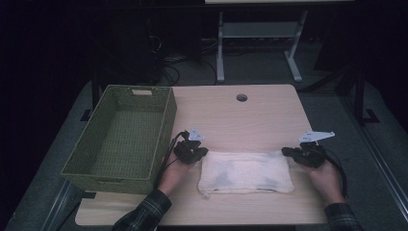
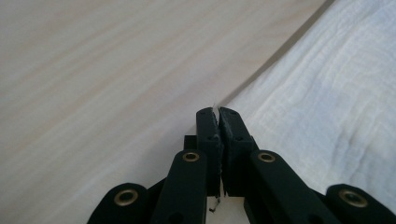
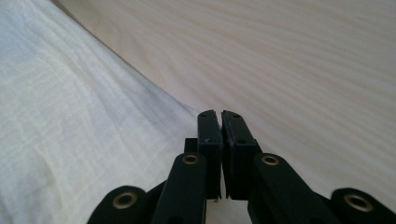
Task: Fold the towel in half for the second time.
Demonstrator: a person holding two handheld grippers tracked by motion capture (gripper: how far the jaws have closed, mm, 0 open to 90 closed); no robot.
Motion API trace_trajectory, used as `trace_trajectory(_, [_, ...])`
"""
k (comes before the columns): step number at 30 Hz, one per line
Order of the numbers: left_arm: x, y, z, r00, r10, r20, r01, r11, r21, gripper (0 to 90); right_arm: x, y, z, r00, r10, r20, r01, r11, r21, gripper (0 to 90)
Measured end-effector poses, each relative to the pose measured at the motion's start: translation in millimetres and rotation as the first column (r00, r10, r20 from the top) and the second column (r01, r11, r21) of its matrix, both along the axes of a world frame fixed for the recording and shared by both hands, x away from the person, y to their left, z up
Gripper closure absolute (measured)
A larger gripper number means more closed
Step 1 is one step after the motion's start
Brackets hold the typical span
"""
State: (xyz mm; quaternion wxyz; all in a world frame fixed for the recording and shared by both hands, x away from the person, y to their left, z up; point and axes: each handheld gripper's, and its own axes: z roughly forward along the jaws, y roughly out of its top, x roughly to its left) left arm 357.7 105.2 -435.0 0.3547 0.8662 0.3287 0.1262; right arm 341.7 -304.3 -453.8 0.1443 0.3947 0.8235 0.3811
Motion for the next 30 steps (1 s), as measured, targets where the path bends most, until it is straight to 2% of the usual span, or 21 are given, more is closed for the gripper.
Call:
trace_trajectory(2, [2.9,1.8,3.8,0.9996,0.02,0.022,-0.019,0.9996,-0.02,87.3,4.8,-0.1,3.9,0.9999,-0.007,0.015,0.007,1.0,0.006,86.8])
trace_trajectory(4, [5.5,3.7,6.7,0.9991,0.03,0.029,-0.029,0.9992,-0.027,87.3,8.2,-0.5,8.4,0.9993,-0.015,0.034,0.015,1.0,0.024,86.9])
trace_trajectory(8, [4.2,4.9,11.4,0.9987,0.034,0.037,-0.032,0.9984,-0.046,87.3,9.7,-0.2,14.3,0.9981,-0.021,0.058,0.019,0.999,0.027,86.9])
trace_trajectory(12, [-2.7,6.2,17.9,0.9985,0.02,0.052,-0.017,0.9979,-0.063,87.3,1.2,-2.5,18.4,0.9964,-0.011,0.084,0.009,1.0,0.028,86.9])
trace_trajectory(16, [-11.6,8.4,21.8,0.9984,0.004,0.057,0.0,0.9973,-0.074,87.3,-10.3,-5.8,22.6,0.9942,0.0,0.107,-0.006,0.999,0.05,86.9])
trace_trajectory(21, [-23.6,11.7,21.4,0.9988,-0.03,0.039,0.033,0.9967,-0.074,87.3,-24.5,-5.6,20.3,0.9929,0.018,0.117,-0.023,0.999,0.042,86.9])
trace_trajectory(30, [-44.8,16.2,23.1,0.9962,-0.08,0.036,0.082,0.9939,-0.074,87.3,-45.5,-5.0,19.1,0.9922,0.04,0.118,-0.044,0.999,0.03,86.9])
